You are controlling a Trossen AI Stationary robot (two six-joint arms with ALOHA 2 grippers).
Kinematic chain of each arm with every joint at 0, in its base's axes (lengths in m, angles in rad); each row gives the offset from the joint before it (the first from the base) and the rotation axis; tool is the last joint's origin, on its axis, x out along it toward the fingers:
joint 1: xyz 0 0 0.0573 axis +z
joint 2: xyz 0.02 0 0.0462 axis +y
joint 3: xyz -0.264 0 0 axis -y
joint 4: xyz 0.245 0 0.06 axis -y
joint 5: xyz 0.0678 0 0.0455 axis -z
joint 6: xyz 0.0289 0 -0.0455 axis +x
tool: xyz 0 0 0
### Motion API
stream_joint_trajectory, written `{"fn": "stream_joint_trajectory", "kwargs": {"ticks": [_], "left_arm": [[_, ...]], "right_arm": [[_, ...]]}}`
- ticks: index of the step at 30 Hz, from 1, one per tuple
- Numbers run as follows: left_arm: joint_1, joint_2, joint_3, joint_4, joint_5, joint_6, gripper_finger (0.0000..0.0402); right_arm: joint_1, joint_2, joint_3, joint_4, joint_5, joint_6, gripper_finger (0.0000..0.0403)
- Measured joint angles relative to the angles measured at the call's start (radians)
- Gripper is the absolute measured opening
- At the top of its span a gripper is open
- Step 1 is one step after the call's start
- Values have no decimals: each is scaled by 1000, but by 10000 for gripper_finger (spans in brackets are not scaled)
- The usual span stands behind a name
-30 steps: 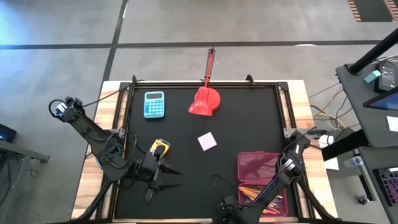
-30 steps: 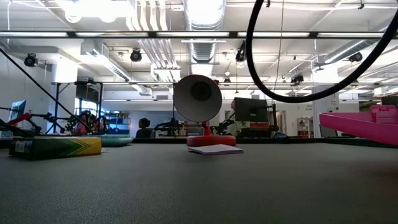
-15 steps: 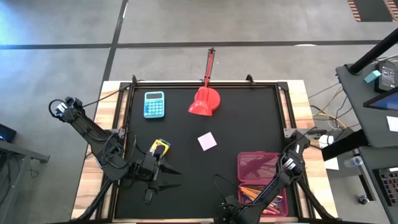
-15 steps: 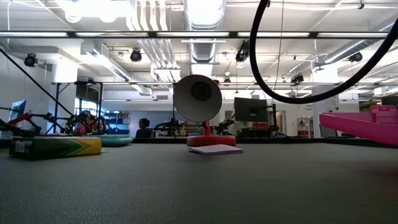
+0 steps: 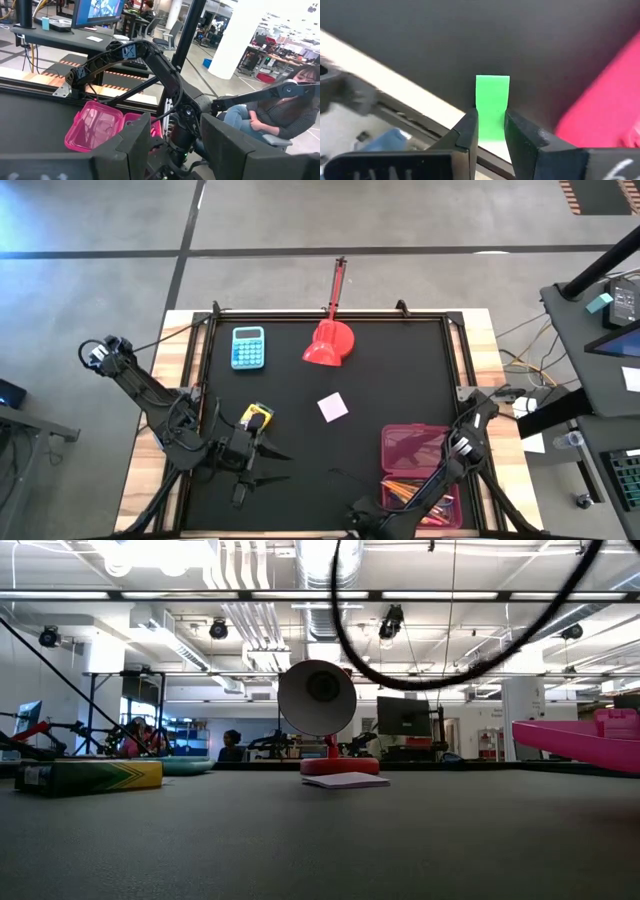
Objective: Pack school essentials
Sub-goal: Put the green eraser into the pink supply box
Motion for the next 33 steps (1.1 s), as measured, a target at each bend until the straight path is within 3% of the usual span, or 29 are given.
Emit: {"fn": "stream_joint_trajectory", "kwargs": {"ticks": [10, 20, 28, 33], "left_arm": [[0, 0, 0, 0, 0, -2, 155], [0, 0, 0, -1, 0, -3, 155], [0, 0, -3, 0, -1, -4, 155], [0, 0, -4, 0, -1, -9, 155]], "right_arm": [[4, -5, 113, -32, 51, -149, 75], [25, -69, 260, -458, 47, -205, 75], [58, -149, 153, -446, 68, -330, 75], [66, -187, 14, -449, 7, -340, 75]]}}
